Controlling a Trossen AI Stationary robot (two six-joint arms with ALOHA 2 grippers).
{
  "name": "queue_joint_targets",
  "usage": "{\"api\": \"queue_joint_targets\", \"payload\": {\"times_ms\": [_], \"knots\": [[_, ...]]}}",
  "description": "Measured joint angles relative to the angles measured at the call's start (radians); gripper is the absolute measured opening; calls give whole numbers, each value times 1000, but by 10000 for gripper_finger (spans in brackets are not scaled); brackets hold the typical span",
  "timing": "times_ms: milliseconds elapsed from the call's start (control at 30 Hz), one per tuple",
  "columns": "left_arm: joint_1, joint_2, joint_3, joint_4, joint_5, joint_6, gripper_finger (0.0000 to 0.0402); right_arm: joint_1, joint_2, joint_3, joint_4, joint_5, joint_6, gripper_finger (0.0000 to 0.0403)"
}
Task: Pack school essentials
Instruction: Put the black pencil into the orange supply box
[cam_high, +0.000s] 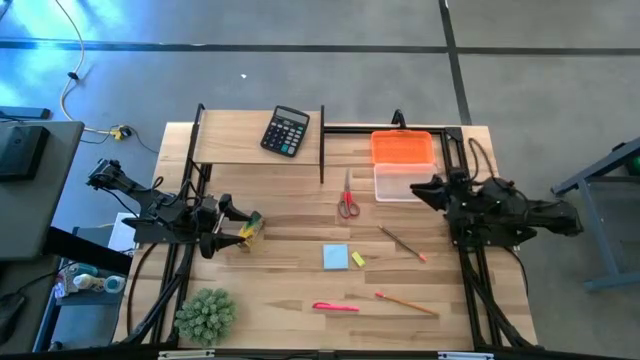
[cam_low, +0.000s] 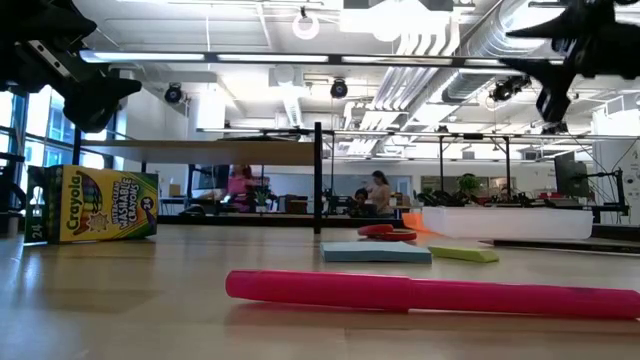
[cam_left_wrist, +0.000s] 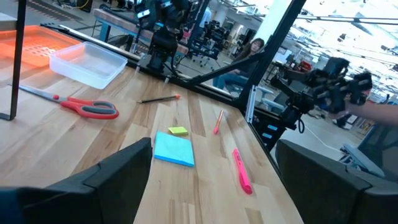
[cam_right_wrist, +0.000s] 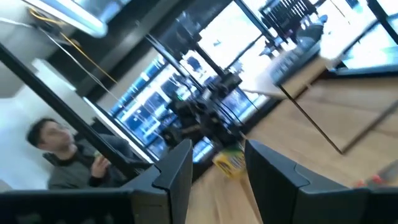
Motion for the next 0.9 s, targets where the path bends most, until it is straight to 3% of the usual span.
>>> {"api": "queue_joint_targets", "payload": {"times_ms": [133,333,900], "knots": [[0,0,0,0,0,-6,328,0,2,85,-47,0,-32,138],[0,0,0,0,1,-62,328,0,61,247,-254,24,-36,138],[-1,0,0,0,1,-167,328,0,439,656,-876,-58,-42,138]]}}
